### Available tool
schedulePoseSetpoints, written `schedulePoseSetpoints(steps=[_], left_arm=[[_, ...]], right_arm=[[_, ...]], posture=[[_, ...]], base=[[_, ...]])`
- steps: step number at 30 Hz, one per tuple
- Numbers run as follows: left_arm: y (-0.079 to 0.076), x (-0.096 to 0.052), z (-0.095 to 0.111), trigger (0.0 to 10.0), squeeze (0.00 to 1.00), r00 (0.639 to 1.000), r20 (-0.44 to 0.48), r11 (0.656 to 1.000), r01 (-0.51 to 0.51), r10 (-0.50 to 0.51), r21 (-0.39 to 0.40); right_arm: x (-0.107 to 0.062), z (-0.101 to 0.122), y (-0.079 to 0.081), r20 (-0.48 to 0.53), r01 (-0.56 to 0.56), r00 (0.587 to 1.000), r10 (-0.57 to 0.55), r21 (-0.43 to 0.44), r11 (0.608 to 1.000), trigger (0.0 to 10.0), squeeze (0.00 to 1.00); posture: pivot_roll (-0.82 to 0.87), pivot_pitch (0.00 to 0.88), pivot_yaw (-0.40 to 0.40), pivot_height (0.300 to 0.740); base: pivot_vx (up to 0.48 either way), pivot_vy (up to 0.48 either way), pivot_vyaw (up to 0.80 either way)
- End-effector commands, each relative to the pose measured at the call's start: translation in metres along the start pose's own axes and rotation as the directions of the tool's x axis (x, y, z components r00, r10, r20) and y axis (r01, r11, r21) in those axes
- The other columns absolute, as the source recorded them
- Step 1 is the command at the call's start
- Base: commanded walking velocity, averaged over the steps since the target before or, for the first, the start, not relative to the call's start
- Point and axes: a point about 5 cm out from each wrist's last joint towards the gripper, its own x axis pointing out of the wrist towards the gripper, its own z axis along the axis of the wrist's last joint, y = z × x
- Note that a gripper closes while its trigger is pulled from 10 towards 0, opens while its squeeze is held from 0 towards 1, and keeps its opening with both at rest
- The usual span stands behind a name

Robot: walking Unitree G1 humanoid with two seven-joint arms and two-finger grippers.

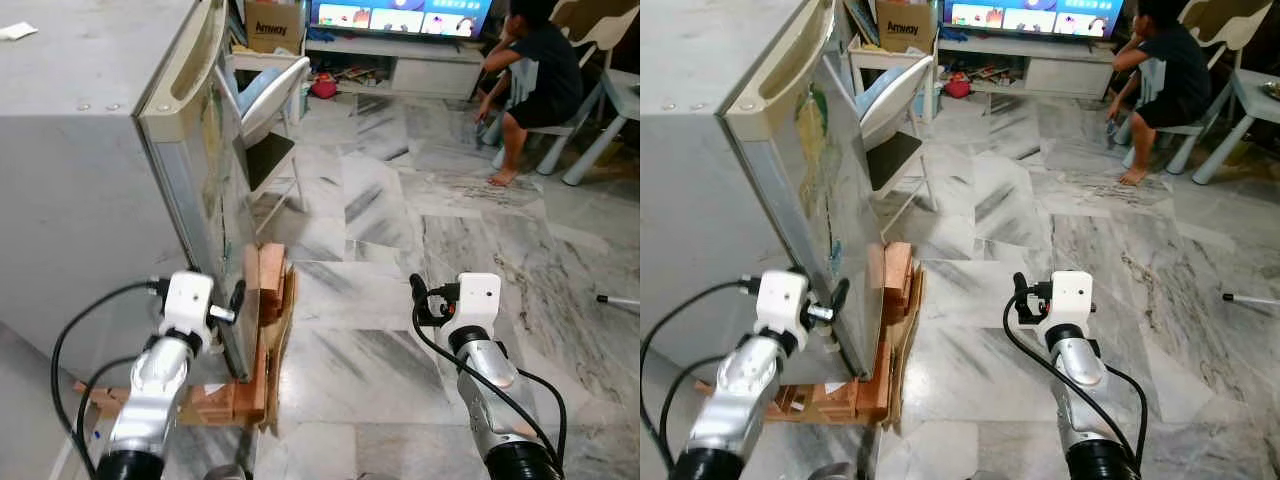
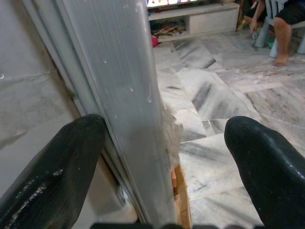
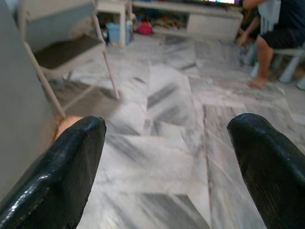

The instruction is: Restocking fridge

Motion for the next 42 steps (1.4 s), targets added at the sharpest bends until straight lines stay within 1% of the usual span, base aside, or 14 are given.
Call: schedulePoseSetpoints(steps=[1, 11, 14, 17, 18, 21, 22, 23, 24, 27, 28, 31, 34, 42], left_arm=[[0.004, 0.001, -0.004, 10.0, 0.0, 1.0, -0.028, 1.0, -0.013, 0.013, -0.005], [0.003, 0.023, 0.005, 10.0, 0.0, 1.0, -0.029, 1.0, -0.007, 0.007, -0.011], [-0.007, 0.038, 0.021, 10.0, 0.0, 0.999, 0.014, 0.999, 0.032, -0.032, -0.012], [-0.033, 0.055, 0.046, 10.0, 0.0, 0.988, 0.079, 0.991, 0.137, -0.135, -0.015], [-0.062, 0.062, 0.064, 10.0, 0.0, 0.956, 0.132, 0.965, 0.261, -0.26, 0.016], [-0.106, 0.06, 0.086, 10.0, 0.0, 0.871, 0.209, 0.895, 0.44, -0.445, 0.073], [-0.139, 0.05, 0.102, 10.0, 0.0, 0.767, 0.27, 0.811, 0.574, -0.582, 0.114], [-0.139, 0.05, 0.102, 10.0, 0.0, 0.767, 0.27, 0.811, 0.574, -0.582, 0.114], [-0.16, 0.04, 0.11, 10.0, 0.0, 0.686, 0.297, 0.74, 0.661, -0.664, 0.127], [-0.174, 0.03, 0.108, 10.0, 0.0, 0.625, 0.29, 0.673, 0.733, -0.724, 0.098], [-0.171, 0.032, 0.104, 10.0, 0.0, 0.639, 0.28, 0.684, 0.722, -0.716, 0.1], [-0.135, 0.049, 0.089, 10.0, 0.0, 0.77, 0.236, 0.798, 0.601, -0.593, 0.048], [-0.101, 0.052, 0.08, 10.0, 0.0, 0.837, 0.215, 0.861, 0.506, -0.504, 0.049], [-0.058, 0.042, 0.056, 10.0, 0.0, 0.915, 0.179, 0.93, 0.367, -0.362, 0.001]], right_arm=[[0.0, 0.004, -0.004, 0.011, 0.012, 1.0, -0.012, -0.003, 1.0, 10.0, 0.0], [-0.01, -0.009, -0.011, -0.082, -0.025, 0.996, 0.022, -0.041, 0.999, 10.0, 0.0], [-0.022, -0.022, -0.022, -0.168, -0.034, 0.986, 0.022, -0.071, 0.997, 10.0, 0.0], [-0.03, -0.031, -0.034, -0.232, -0.025, 0.973, 0.003, -0.092, 0.995, 10.0, 0.0], [-0.032, -0.036, -0.037, -0.26, -0.028, 0.966, 0.004, -0.089, 0.996, 10.0, 0.0], [-0.031, -0.038, -0.035, -0.279, -0.046, 0.96, 0.02, -0.085, 0.995, 10.0, 0.0], [-0.031, -0.038, -0.029, -0.291, -0.08, 0.955, 0.051, -0.089, 0.993, 10.0, 0.0], [-0.031, -0.038, -0.029, -0.291, -0.08, 0.955, 0.051, -0.089, 0.993, 10.0, 0.0], [-0.031, -0.038, -0.025, -0.301, -0.108, 0.951, 0.074, -0.098, 0.989, 10.0, 0.0], [-0.03, -0.039, -0.018, -0.309, -0.128, 0.946, 0.094, -0.091, 0.988, 10.0, 0.0], [-0.03, -0.039, -0.016, -0.31, -0.134, 0.945, 0.099, -0.093, 0.987, 10.0, 0.0], [-0.031, -0.04, -0.014, -0.319, -0.154, 0.941, 0.113, -0.105, 0.983, 10.0, 0.0], [-0.029, -0.039, -0.015, -0.32, -0.16, 0.94, 0.121, -0.097, 0.982, 10.0, 0.0], [-0.024, -0.025, -0.009, -0.223, -0.158, 0.965, 0.137, -0.075, 0.985, 10.0, 0.0]], posture=[[0.01, 0.0, -0.046, 0.74], [0.01, 0.0, -0.047, 0.74], [0.01, 0.0, -0.05, 0.74], [0.01, 0.0, -0.05, 0.74], [0.01, 0.0, -0.05, 0.74], [0.01, 0.0, -0.046, 0.74], [0.0, 0.0, -0.036, 0.74], [0.0, 0.0, -0.036, 0.74], [0.0, 0.0, -0.035, 0.74], [0.0, 0.0, -0.034, 0.74], [0.0, 0.0, -0.034, 0.74], [0.0, 0.0, -0.039, 0.74], [0.01, 0.0, -0.046, 0.74], [0.01, 0.0, -0.043, 0.74]], base=[[0.0, 0.0, 0.0], [0.0, 0.0, 0.0], [0.0, 0.0, 0.0], [0.0, 0.0, 0.0], [0.0, 0.0, 0.0], [0.0, 0.0, 0.0], [0.0, 0.0, 0.0], [0.0, 0.0, 0.0], [0.0, 0.0, 0.0], [0.0, 0.0, 0.0], [0.0, 0.0, 0.0], [0.0, 0.0, 0.0], [0.0, 0.0, 0.0], [0.0, -0.053, 0.0]])
